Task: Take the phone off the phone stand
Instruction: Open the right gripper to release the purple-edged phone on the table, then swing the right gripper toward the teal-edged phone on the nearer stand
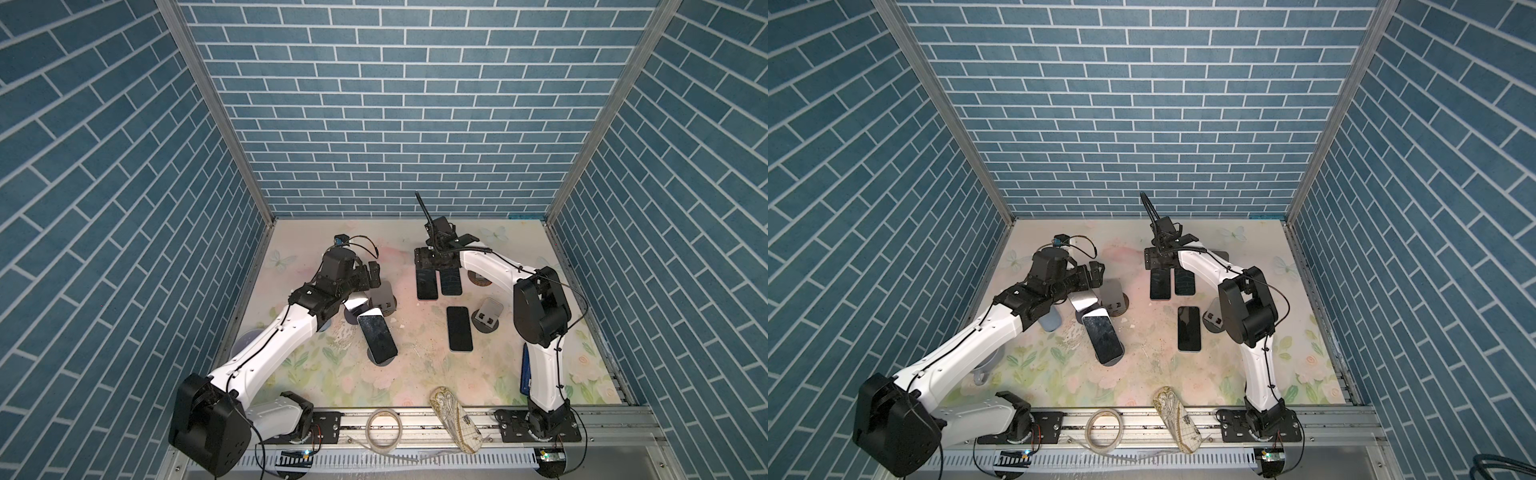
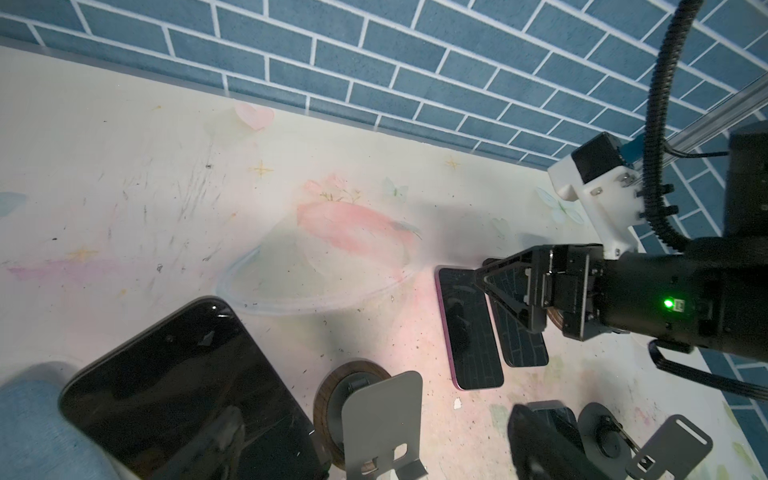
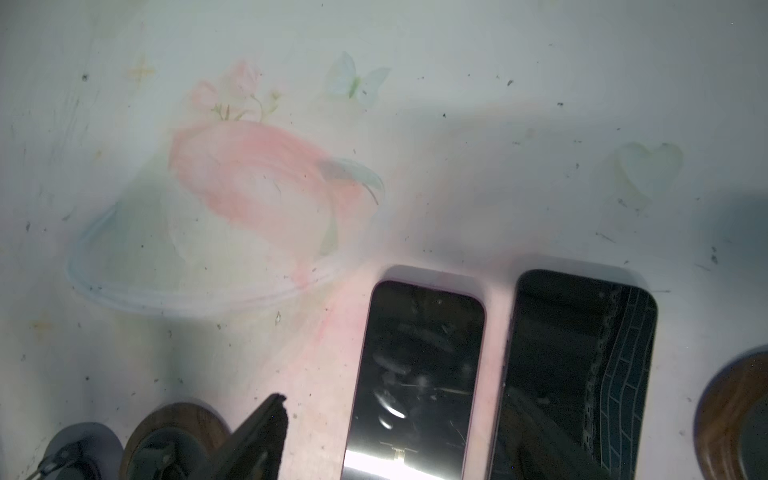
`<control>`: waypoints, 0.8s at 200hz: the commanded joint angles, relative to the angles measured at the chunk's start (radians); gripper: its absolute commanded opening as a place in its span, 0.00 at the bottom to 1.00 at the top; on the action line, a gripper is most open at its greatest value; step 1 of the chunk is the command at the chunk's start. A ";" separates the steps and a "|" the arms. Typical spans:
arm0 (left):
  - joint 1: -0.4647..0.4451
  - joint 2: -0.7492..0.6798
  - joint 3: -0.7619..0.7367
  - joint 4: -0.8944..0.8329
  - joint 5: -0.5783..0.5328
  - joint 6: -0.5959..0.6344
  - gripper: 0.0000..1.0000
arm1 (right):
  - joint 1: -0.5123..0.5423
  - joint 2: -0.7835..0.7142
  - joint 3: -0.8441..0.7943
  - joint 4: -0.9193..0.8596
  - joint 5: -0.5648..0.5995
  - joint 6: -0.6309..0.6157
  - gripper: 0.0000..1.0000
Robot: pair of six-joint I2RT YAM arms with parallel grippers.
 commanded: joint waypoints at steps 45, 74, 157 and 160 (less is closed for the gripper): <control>-0.003 -0.081 0.004 -0.124 -0.076 -0.027 1.00 | 0.064 -0.173 -0.147 0.002 -0.013 -0.055 0.82; -0.002 -0.125 -0.025 -0.151 -0.089 -0.039 1.00 | 0.103 -0.216 -0.189 0.000 -0.001 -0.054 0.83; -0.003 -0.272 -0.087 -0.269 -0.169 -0.059 1.00 | 0.219 -0.345 -0.337 0.067 -0.005 -0.008 0.83; -0.003 -0.278 -0.090 -0.273 -0.171 -0.060 1.00 | 0.223 -0.349 -0.342 0.067 -0.005 -0.008 0.83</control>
